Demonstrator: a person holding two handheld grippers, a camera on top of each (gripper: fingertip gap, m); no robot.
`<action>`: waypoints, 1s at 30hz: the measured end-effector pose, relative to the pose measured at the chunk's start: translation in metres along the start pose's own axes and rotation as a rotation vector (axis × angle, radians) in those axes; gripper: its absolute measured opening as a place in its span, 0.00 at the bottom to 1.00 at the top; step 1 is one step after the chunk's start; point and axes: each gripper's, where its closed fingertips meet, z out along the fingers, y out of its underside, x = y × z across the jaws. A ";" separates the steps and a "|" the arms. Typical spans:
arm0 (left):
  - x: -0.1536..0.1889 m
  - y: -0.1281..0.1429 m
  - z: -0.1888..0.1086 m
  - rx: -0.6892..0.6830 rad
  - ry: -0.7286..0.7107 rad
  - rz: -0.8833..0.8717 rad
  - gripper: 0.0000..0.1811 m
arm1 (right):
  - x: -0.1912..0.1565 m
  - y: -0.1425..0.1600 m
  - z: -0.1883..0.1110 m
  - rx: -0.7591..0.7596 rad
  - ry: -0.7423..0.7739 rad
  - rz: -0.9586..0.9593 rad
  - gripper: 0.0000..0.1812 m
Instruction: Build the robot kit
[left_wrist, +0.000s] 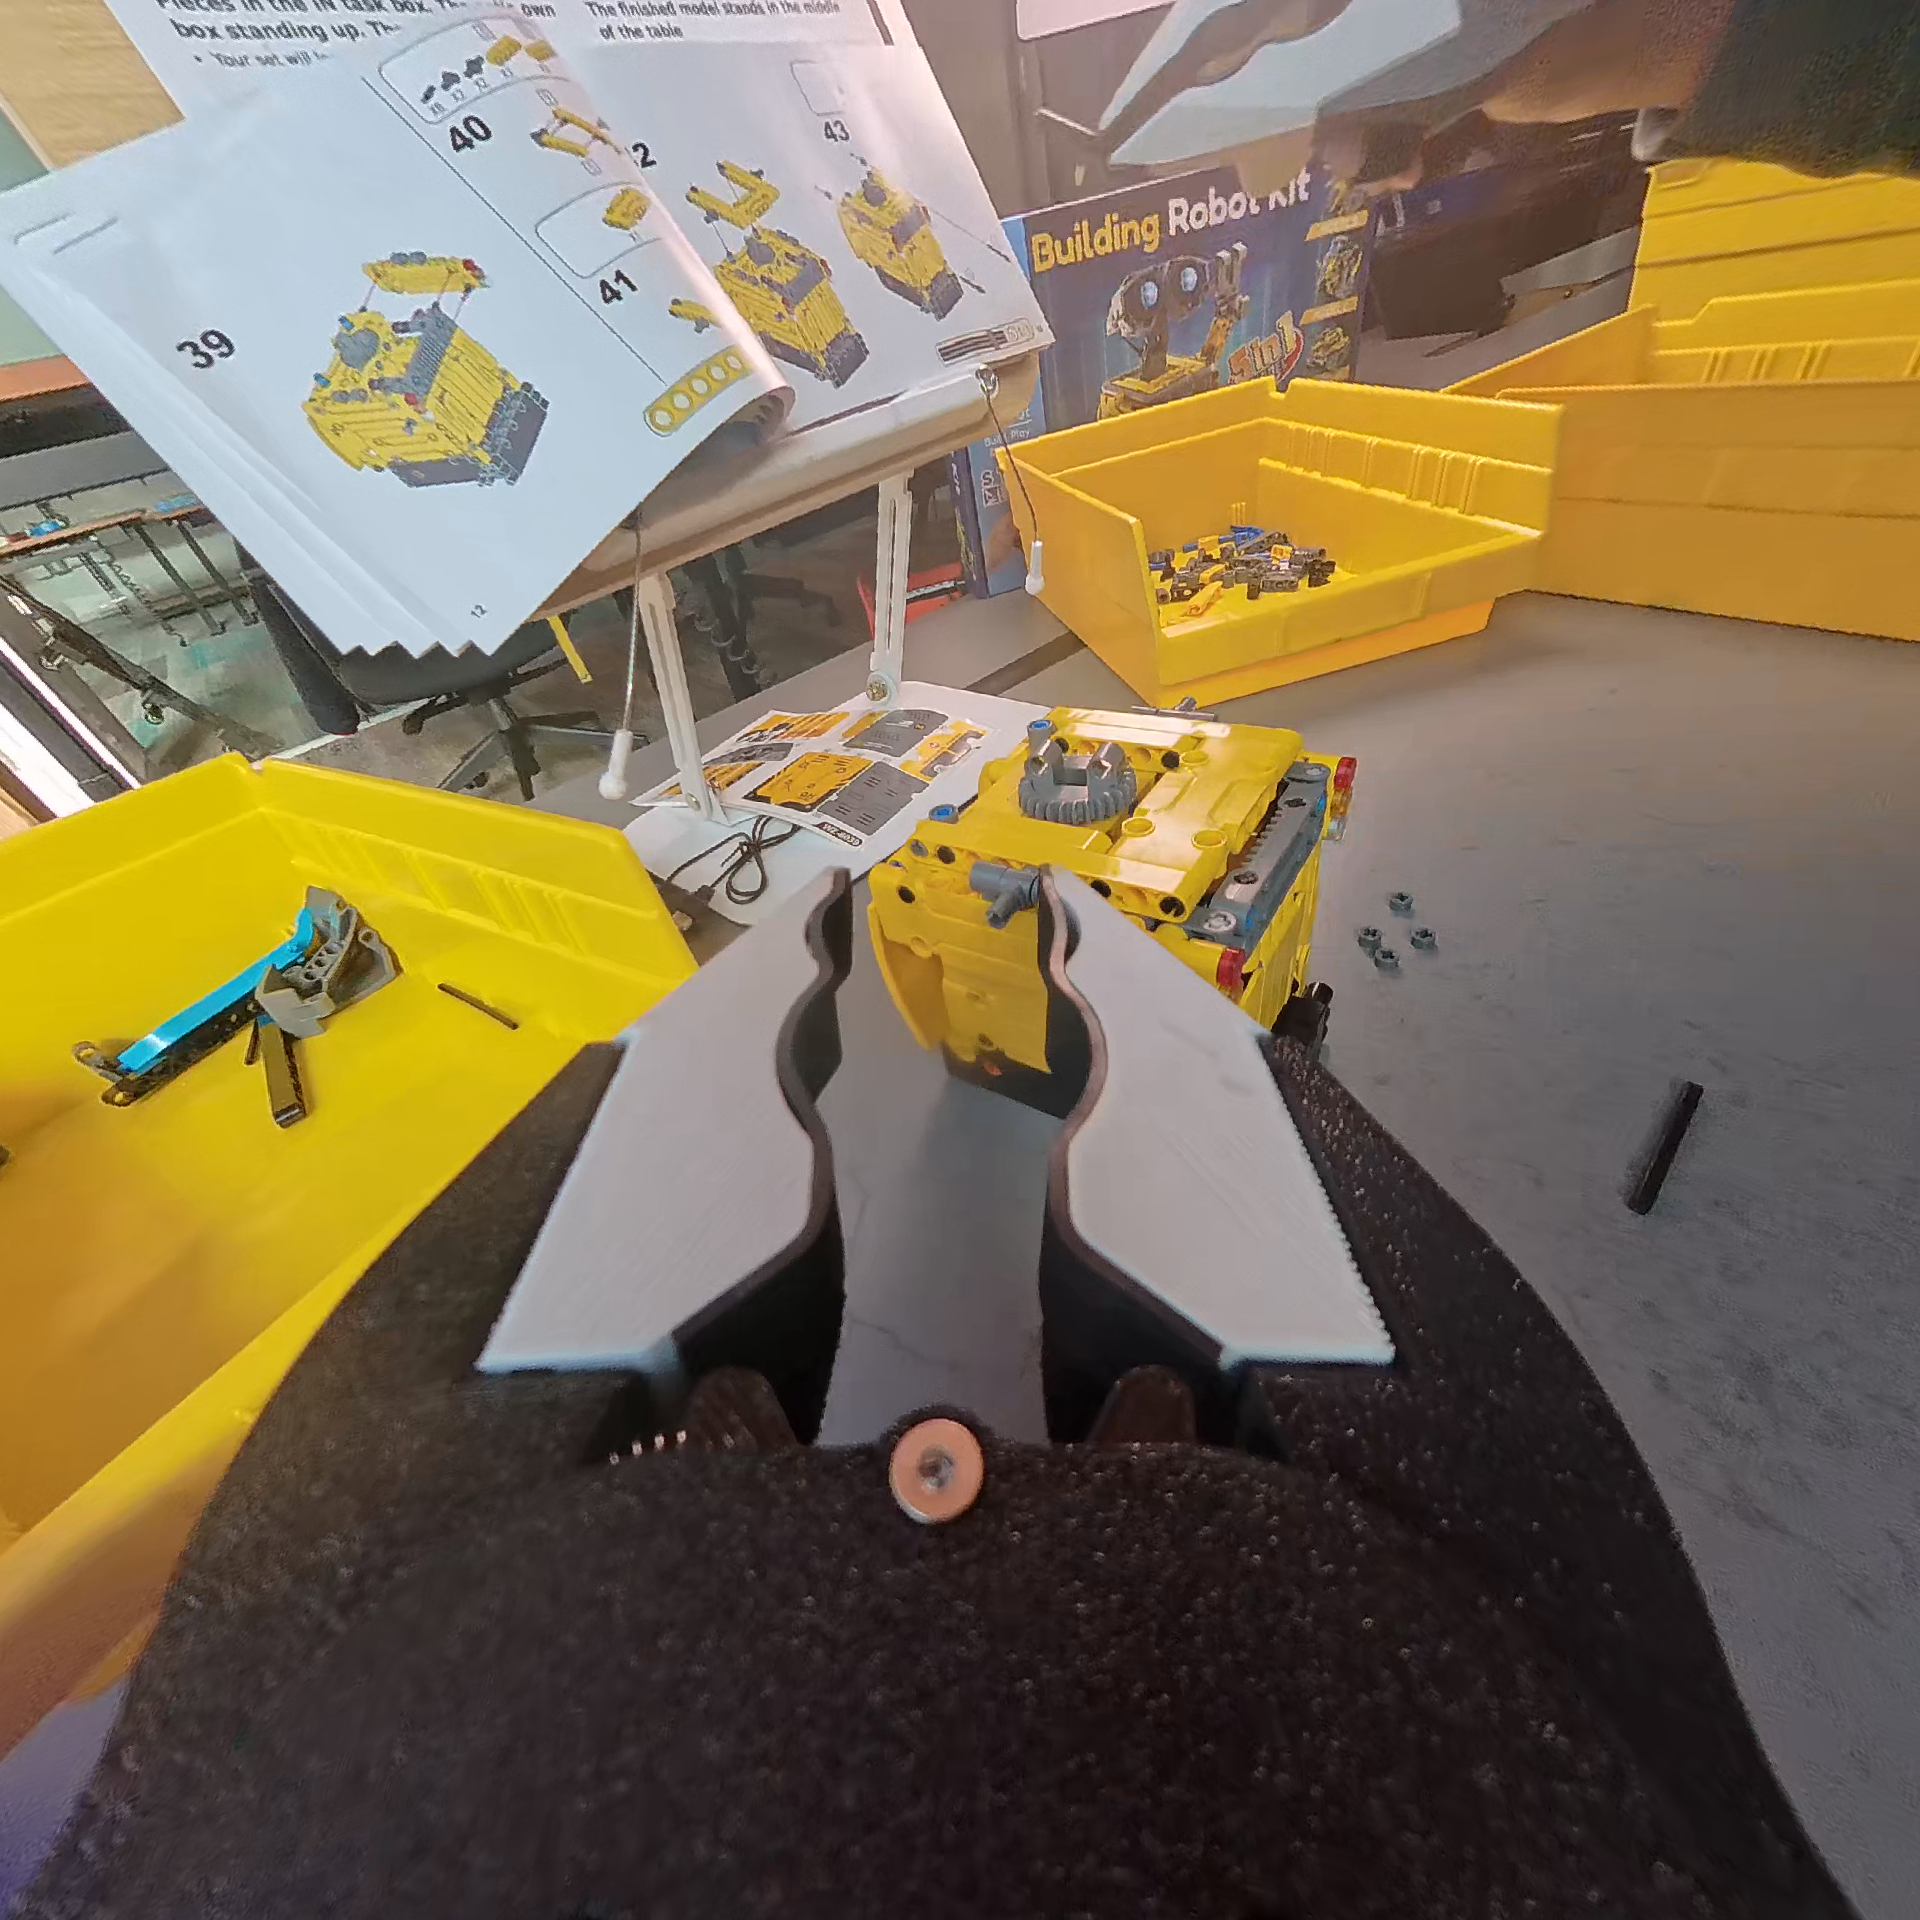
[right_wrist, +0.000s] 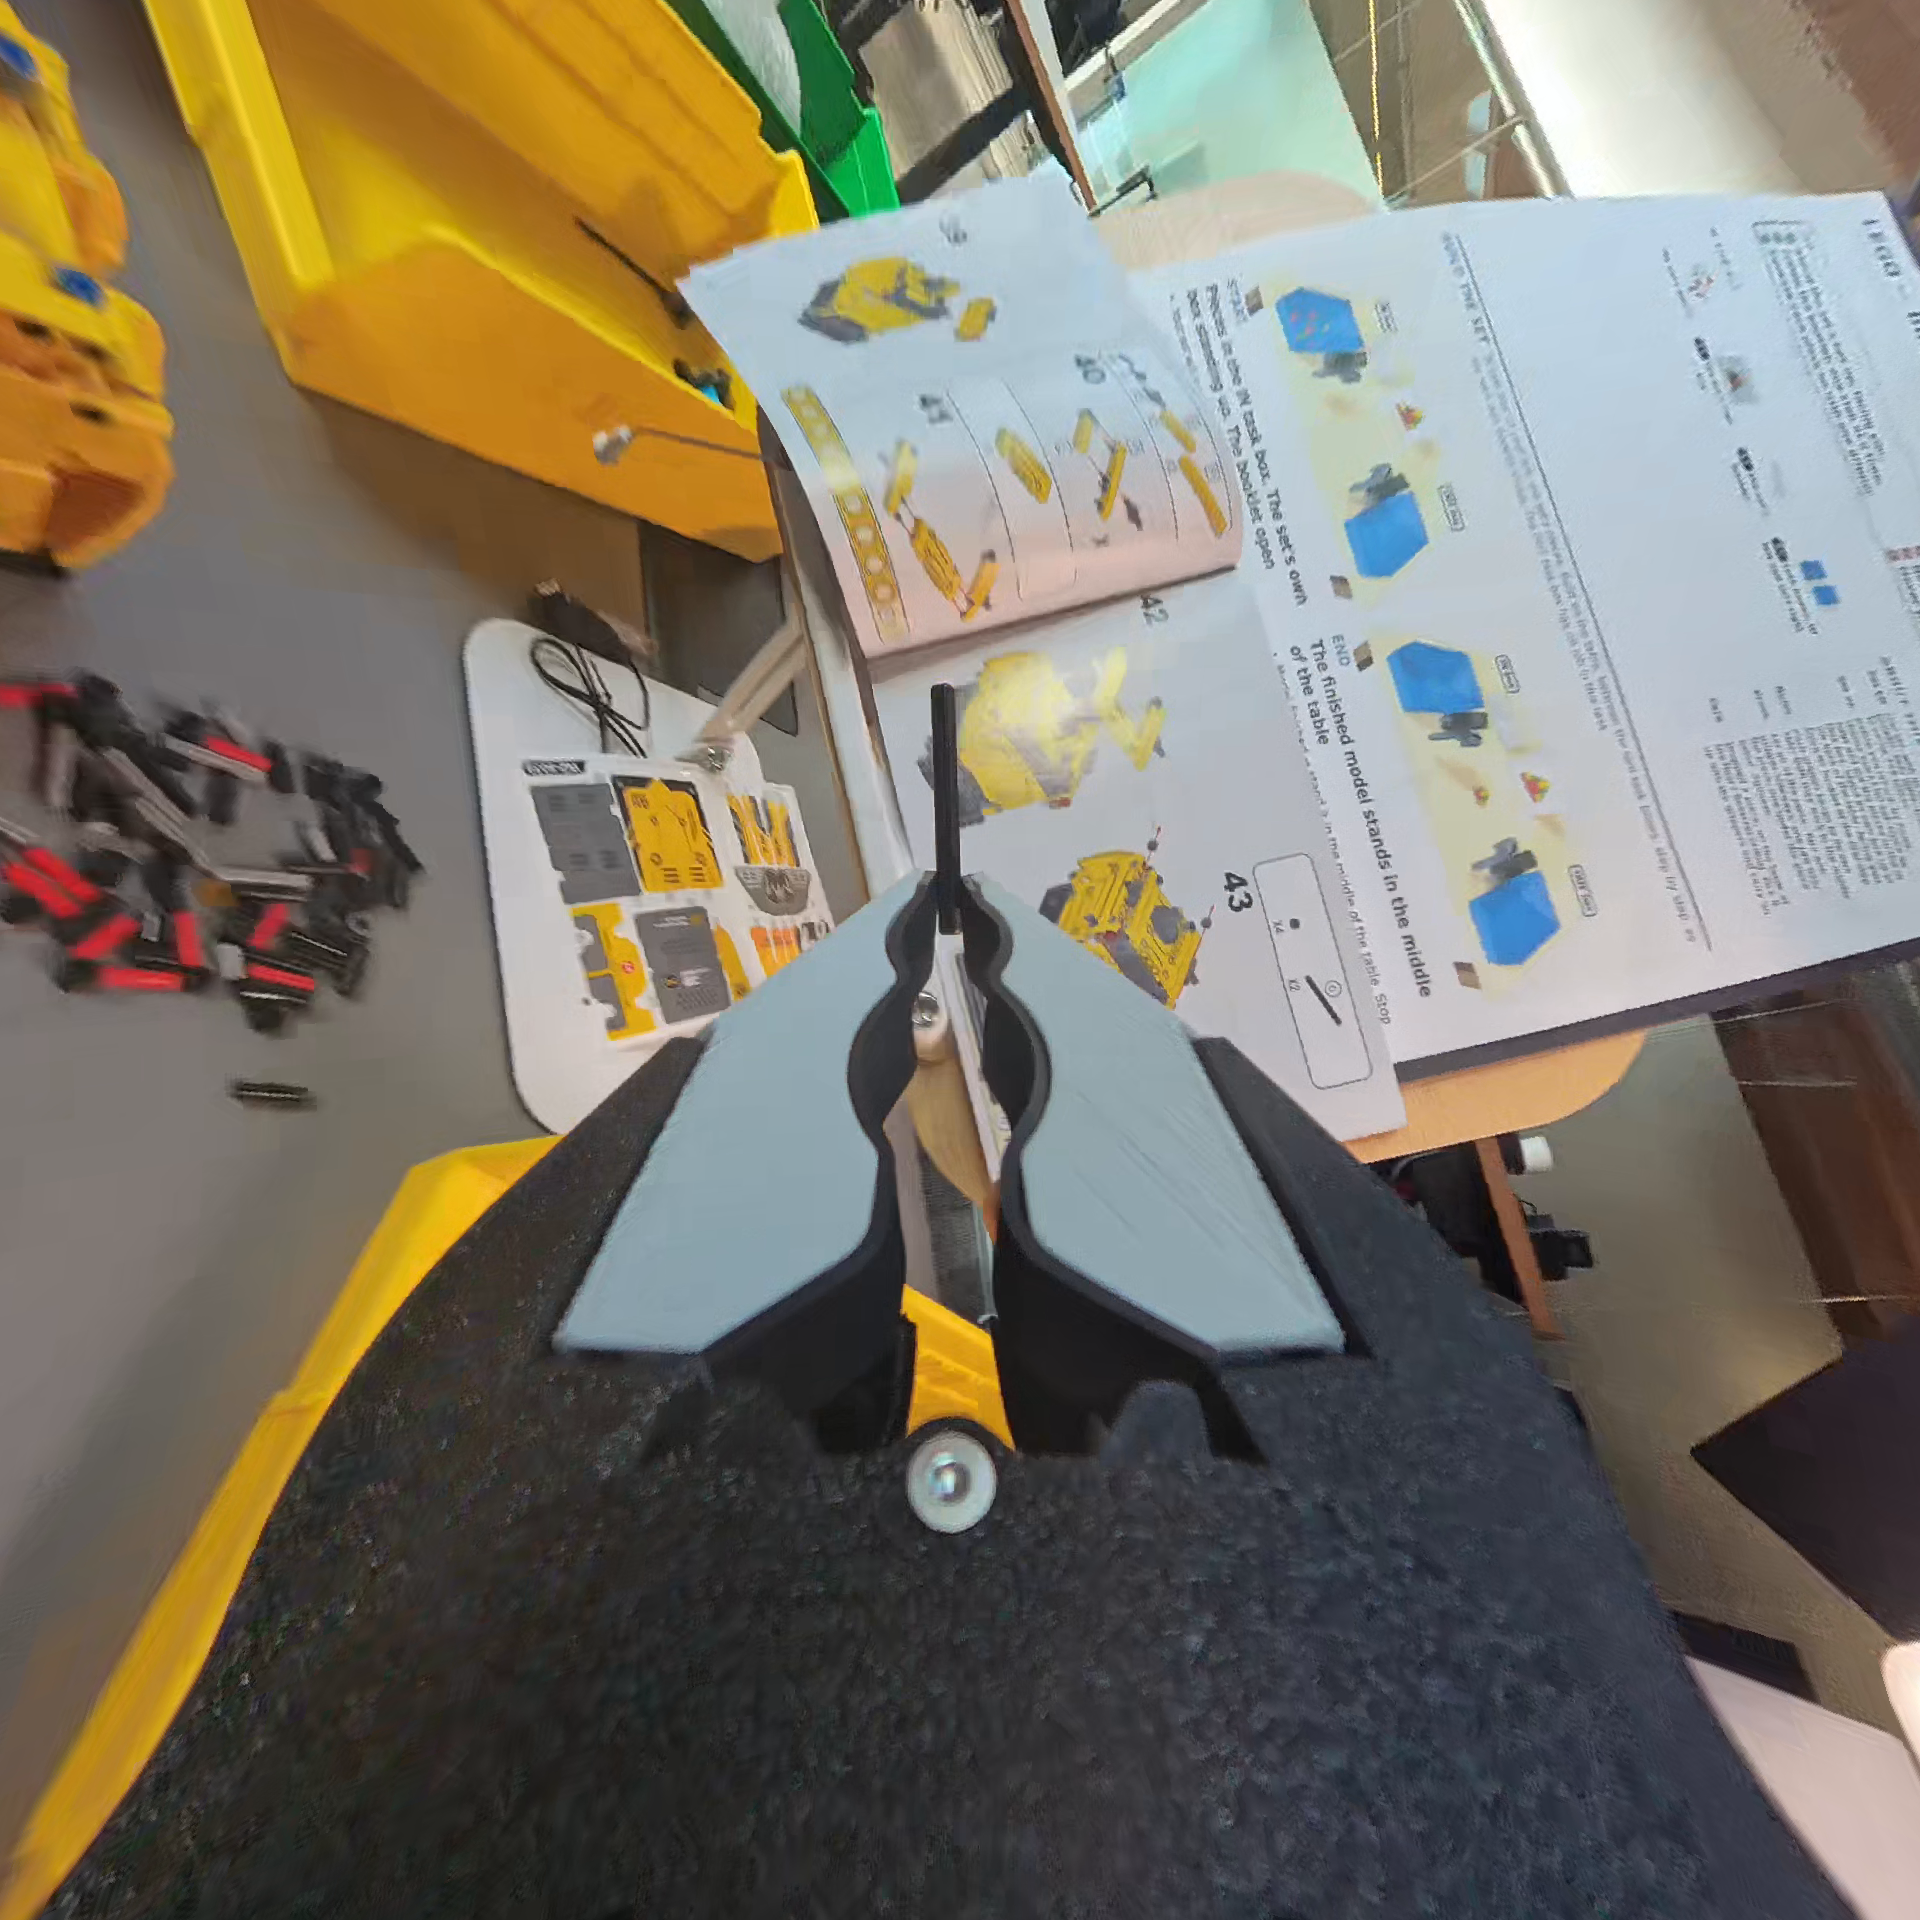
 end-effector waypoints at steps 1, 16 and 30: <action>0.000 -0.001 -0.001 0.005 0.004 -0.005 0.19 | -0.011 -0.013 -0.011 -0.008 -0.028 0.042 0.02; 0.060 -0.016 -0.012 0.043 0.289 0.041 0.12 | -0.289 -0.045 -0.072 -0.301 -0.594 0.471 0.02; 0.145 0.061 -0.011 -0.323 0.645 0.153 0.12 | -0.311 -0.059 -0.052 -0.230 -0.739 0.486 0.09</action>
